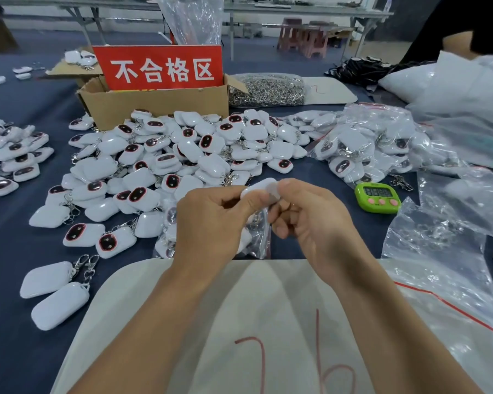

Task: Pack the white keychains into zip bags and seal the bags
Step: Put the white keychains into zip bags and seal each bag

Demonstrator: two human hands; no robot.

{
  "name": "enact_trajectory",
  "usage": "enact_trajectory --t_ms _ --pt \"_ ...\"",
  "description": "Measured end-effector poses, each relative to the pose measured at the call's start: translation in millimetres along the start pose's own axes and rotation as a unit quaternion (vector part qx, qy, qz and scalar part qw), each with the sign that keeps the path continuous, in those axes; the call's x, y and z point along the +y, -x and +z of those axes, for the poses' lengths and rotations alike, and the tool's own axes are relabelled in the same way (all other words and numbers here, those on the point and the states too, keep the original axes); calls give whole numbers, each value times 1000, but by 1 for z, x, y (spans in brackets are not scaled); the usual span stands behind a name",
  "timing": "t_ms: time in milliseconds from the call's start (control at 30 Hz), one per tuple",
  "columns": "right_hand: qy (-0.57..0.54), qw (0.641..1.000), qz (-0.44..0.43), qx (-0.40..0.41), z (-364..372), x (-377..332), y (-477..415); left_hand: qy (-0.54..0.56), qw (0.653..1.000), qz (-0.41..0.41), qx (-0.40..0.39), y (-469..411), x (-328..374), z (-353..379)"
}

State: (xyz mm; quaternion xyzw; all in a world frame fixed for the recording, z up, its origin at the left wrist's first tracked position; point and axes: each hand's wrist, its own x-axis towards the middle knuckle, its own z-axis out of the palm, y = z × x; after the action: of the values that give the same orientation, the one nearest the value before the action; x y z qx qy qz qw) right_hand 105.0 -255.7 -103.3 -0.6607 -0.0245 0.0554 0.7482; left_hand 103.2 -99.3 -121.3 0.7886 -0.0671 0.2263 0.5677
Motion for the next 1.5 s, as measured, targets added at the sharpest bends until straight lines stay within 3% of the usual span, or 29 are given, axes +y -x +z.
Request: enact_trajectory --t_ms 200,333,400,467,533,667,833,933,1000,1067,1133,1167,1367,1433,1500 --pt "22 998 5 52 -1 0 1 -13 999 -39 -26 2 0 3" --pt "60 984 22 164 -5 2 -4 -113 993 -24 -12 5 -2 4" --pt "142 962 15 234 -12 5 -7 -263 963 -30 -39 6 2 5" --pt "208 940 8 272 -15 7 -7 -414 906 -21 -81 9 6 9" --pt "243 930 10 277 -15 9 -7 -463 880 -14 -108 10 8 10" --pt "249 940 40 231 -8 11 -5 -395 915 -18 -75 11 9 11" --pt "188 981 50 16 12 11 -3 -253 967 26 -25 15 10 7" --pt "171 978 44 -112 8 3 -1 -181 983 22 7 14 10 3" --pt "160 985 14 -65 3 4 -4 -158 987 3 33 13 11 4" --pt "137 985 -2 102 -4 11 -14 -135 989 -17 48 11 10 6" --pt "180 953 -10 244 -14 19 -26 -123 991 -23 49 11 8 8" --pt "213 937 -15 276 -19 24 -32 -123 991 -22 47 11 6 8" --pt "404 889 -68 204 -21 39 -77 -129 991 -24 10 10 6 7" --pt "444 874 -72 183 -19 40 -96 -198 979 -31 -42 10 2 9" --pt "522 838 -58 149 -18 41 -110 -281 956 -19 -81 12 -3 13"
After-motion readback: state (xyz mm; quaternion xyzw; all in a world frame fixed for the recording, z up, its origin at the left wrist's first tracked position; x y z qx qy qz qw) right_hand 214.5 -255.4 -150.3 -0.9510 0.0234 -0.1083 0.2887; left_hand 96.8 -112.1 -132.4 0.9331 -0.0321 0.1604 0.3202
